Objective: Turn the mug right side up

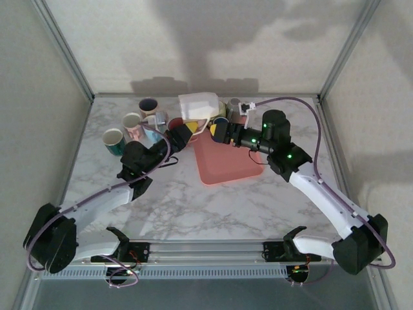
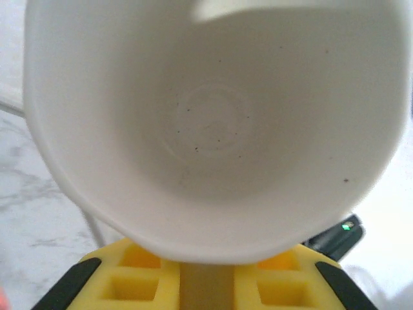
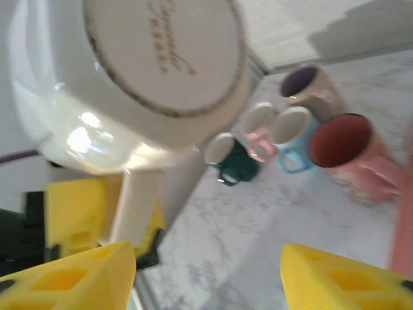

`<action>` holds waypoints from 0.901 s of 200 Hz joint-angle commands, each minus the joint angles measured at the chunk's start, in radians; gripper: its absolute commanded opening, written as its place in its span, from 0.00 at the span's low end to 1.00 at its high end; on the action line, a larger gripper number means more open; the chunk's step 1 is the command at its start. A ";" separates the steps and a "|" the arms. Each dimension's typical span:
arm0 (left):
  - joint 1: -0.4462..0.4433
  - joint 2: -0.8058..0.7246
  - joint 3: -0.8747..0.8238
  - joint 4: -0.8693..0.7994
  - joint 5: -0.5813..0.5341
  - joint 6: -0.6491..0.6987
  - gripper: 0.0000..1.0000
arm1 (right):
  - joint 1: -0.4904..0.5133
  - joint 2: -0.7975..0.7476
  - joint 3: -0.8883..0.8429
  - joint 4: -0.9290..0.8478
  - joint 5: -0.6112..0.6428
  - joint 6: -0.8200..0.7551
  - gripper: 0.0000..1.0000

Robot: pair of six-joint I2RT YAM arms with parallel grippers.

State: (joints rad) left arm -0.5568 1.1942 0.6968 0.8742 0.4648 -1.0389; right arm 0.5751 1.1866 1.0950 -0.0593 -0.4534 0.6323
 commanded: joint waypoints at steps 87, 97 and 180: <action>-0.001 -0.196 0.214 -0.975 -0.419 0.529 0.00 | 0.002 0.057 0.135 -0.388 0.338 -0.229 0.60; -0.001 -0.197 0.227 -1.053 -0.466 0.528 0.00 | 0.003 0.063 0.136 -0.394 0.346 -0.231 0.61; 0.064 -0.149 0.208 -1.379 -0.727 0.467 0.00 | 0.003 0.161 0.178 -0.440 0.344 -0.250 0.61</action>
State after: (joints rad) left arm -0.5320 1.0370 0.8700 -0.4820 -0.1513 -0.5758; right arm 0.5747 1.3251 1.2324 -0.4782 -0.1230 0.4034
